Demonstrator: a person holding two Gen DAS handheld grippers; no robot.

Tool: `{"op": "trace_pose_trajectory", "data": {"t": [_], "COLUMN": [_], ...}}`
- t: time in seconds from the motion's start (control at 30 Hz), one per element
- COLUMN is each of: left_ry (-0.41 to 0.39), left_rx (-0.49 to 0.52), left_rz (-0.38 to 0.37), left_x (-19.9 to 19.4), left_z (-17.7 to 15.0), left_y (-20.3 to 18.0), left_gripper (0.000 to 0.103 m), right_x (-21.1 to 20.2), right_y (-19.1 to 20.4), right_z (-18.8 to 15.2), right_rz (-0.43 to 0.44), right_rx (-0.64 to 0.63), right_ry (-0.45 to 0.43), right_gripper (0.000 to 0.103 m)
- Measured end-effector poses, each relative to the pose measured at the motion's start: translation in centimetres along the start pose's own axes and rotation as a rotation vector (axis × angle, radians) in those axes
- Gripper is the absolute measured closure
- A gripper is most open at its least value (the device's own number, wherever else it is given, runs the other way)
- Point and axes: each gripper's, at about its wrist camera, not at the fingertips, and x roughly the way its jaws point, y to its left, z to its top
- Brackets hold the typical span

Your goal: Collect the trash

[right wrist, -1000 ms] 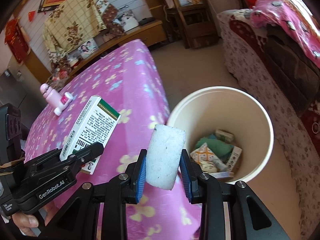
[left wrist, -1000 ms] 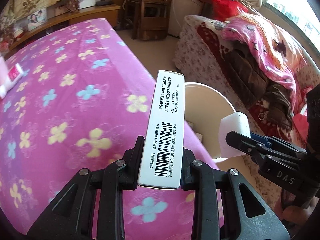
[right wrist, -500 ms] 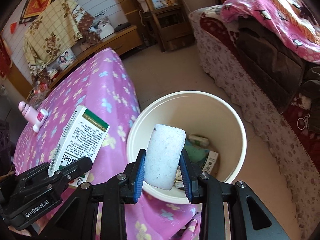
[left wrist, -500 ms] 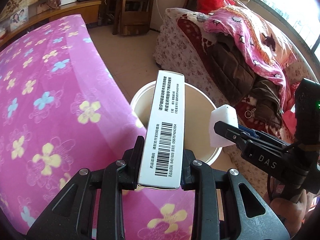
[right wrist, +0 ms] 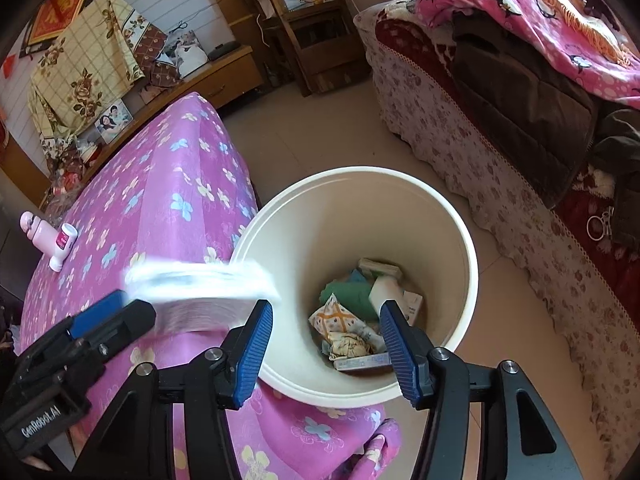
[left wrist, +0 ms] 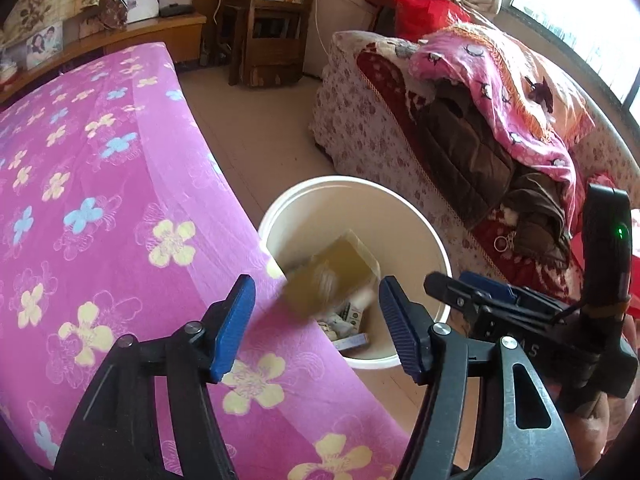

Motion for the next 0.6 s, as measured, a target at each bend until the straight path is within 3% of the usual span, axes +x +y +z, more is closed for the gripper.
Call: {"op": "trace_pose_trajectory", "data": {"t": [0.23,0.6], "left_ry": [-0.024,-0.136], "left_rx": [0.005,0.035], "left_rz": [0.021,0.136], "left_x": [-1.4,-7.0], "left_z": [-0.4,-2.1], "left_y": [0.5,0.9], "left_gripper": [0.038,0.038], "right_x": [-1.6,-6.1], "right_y": [1.4,5.1], "right_z": [-0.9,-3.1], "right_rz": [-0.003,-0.040], "right_rx": [-0.023,-0.079], "right_ry": [-0.018,-0.126], "right_gripper": [0.049,0.041]}}
